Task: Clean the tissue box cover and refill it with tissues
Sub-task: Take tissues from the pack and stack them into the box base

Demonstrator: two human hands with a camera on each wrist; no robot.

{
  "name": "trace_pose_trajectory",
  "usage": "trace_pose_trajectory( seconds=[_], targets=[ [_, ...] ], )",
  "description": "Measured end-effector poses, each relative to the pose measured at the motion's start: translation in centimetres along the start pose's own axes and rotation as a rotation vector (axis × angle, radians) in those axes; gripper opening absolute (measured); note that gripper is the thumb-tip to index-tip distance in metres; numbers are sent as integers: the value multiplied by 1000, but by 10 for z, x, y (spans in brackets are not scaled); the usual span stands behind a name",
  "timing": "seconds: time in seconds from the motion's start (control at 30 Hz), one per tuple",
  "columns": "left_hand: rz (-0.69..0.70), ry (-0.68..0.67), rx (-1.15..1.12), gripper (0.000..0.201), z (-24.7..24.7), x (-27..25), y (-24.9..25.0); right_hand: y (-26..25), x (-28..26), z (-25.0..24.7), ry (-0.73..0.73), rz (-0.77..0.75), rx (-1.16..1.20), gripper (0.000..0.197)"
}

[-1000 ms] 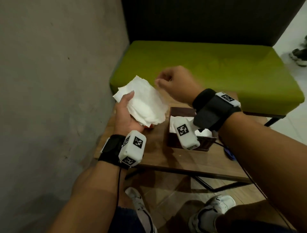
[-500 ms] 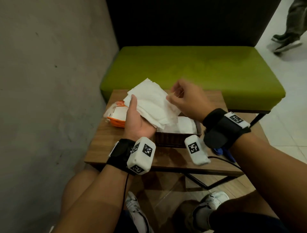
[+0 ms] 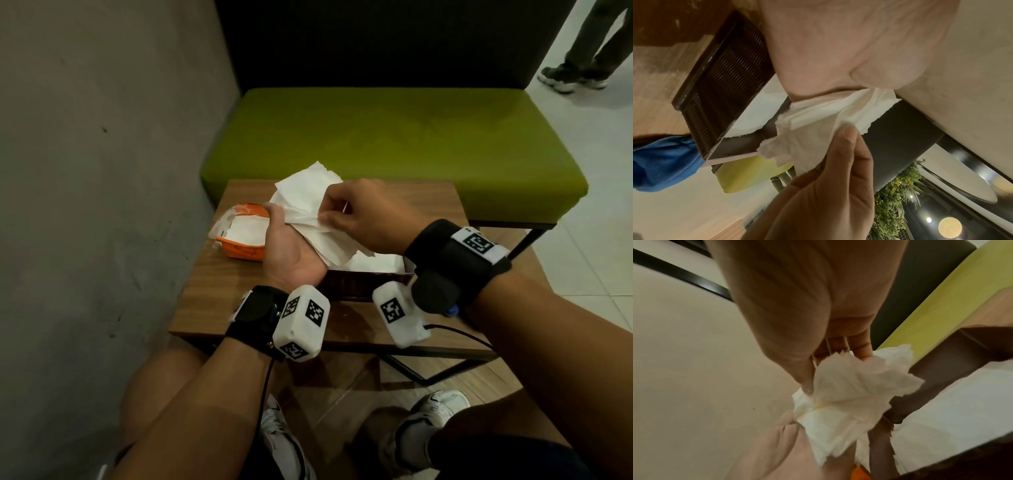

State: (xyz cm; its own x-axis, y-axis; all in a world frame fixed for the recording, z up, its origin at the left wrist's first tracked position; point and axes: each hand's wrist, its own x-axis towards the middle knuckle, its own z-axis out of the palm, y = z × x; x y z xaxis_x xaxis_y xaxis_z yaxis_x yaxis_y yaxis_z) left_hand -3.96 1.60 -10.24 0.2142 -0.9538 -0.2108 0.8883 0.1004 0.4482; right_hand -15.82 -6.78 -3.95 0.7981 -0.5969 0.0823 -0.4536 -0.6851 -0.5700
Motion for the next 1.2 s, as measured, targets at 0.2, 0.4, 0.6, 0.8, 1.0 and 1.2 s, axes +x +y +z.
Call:
trace_pose_trajectory(
  seconds=[0.2,0.4,0.6,0.8,1.0,1.2],
  targets=[
    [-12,-23,79,92,3,-3,-5,-6,12,8,106,40,55,37],
    [-31,22,113,97,-1,-3,-9,-13,33,21,159,88,-39,18],
    [-42,37,104,94,-5,0,-6,-12,34,12,169,181,84,14],
    [-19,33,107,90,4,2,-10,-18,38,13,142,182,83,43],
    [-62,45,111,95,-6,4,-5,-8,46,12,165,242,169,21],
    [-32,111,127,91,-9,3,8,-2,32,-13,215,232,239,24]
  ],
)
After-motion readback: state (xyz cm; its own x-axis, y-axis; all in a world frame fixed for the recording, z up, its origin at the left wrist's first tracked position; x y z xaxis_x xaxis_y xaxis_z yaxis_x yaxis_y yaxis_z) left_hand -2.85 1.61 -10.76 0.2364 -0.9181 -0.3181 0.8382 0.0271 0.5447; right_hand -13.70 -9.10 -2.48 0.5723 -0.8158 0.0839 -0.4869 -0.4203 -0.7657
